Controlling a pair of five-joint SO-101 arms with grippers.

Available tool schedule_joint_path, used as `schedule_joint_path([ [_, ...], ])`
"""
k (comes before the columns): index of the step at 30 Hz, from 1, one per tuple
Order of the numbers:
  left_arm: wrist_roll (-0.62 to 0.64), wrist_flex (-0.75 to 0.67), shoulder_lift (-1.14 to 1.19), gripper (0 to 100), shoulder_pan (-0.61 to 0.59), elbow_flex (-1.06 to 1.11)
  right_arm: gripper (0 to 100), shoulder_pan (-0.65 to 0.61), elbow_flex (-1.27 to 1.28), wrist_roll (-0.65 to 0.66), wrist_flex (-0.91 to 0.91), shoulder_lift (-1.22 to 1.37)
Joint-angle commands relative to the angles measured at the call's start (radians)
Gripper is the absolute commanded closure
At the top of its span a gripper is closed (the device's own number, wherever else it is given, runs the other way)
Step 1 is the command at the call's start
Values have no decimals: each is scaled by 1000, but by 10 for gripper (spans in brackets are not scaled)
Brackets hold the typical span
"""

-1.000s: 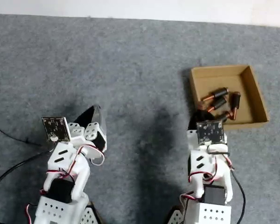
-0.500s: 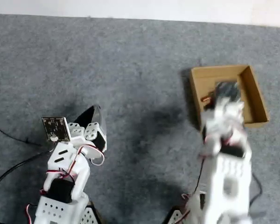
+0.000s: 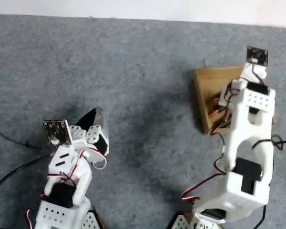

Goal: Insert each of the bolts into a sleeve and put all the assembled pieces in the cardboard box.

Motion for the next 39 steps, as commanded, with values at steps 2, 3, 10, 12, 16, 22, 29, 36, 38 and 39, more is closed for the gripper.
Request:
schedule_joint_path([
  [2, -9, 2, -10, 990, -13, 19, 718, 7, -102, -5, 81, -8],
  [3, -11, 2, -10, 990, -13, 19, 701, 7, -102, -5, 96, -18],
  [10, -11, 2, -10, 990, -13, 19, 694, -10, -22, -12, 110, -285],
  [12, -11, 2, -10, 990, -13, 19, 694, -38, 82, -12, 73, -404],
  [16, -11, 2, -10, 990, -13, 19, 694, -125, 421, -6, -48, -674],
  [22, -11, 3, -10, 990, -13, 19, 694, -226, 984, -5, -344, -1135],
  [29, -11, 6, -10, 990, -13, 19, 694, -234, 1431, -5, -489, -1598],
  [36, -11, 58, -8, 990, -5, 19, 694, -229, 1704, -6, -420, -1937],
  [38, -11, 106, -8, 989, -8, 19, 694, -239, 1701, -6, -395, -1923],
  [39, -23, 135, -8, 989, -13, 19, 694, -242, 1693, -6, -374, -1910],
])
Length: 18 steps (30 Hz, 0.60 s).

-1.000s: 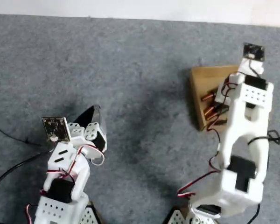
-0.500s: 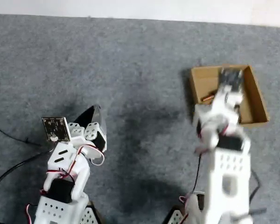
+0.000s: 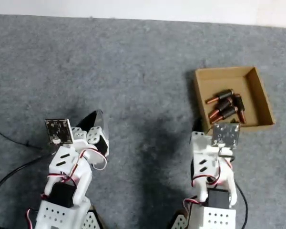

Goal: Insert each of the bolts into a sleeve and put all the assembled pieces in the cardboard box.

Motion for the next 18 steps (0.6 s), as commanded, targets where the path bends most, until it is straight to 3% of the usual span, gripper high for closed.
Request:
schedule_joint_path([
  [1, -54, 110, -8, 989, -13, 19, 694, -19, 145, -3, 62, 1],
  [9, -417, 493, -12, 989, -13, 19, 694, -16, 143, -3, 427, 71],
  [12, -522, 520, -12, 989, -13, 19, 694, -16, 143, -3, 576, 61],
  [18, -560, 529, -12, 993, -13, 19, 694, -18, 145, -3, 596, -21],
])
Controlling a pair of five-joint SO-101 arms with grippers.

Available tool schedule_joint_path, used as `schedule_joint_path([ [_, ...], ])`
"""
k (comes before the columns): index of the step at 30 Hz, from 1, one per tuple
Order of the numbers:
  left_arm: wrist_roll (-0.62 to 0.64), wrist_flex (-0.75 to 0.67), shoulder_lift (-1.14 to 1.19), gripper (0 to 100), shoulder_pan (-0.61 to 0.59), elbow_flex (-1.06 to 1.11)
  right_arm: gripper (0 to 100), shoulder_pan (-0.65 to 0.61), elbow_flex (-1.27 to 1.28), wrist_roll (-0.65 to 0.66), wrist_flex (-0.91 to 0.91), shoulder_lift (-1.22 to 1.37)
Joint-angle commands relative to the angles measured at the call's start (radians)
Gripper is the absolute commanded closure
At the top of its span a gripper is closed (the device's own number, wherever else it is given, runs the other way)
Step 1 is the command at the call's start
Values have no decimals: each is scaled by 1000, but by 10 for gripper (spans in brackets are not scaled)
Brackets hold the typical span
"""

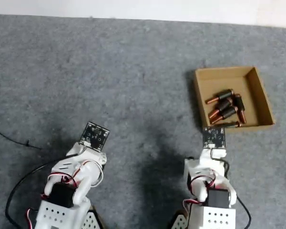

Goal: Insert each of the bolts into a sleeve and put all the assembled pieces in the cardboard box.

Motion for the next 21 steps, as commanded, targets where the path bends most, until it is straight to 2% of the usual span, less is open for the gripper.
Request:
schedule_joint_path([
  [1, -17, 5, -12, 993, -13, 19, 694, -7, 140, -3, 7, -41],
  [4, -17, 55, -12, 992, -10, 19, 694, -7, 140, -3, 7, -44],
  [9, -18, 279, -13, 993, -13, 19, 694, -7, 140, -3, 7, -44],
  [21, -17, 275, -12, 993, -13, 19, 694, -7, 140, -3, 7, -44],
])
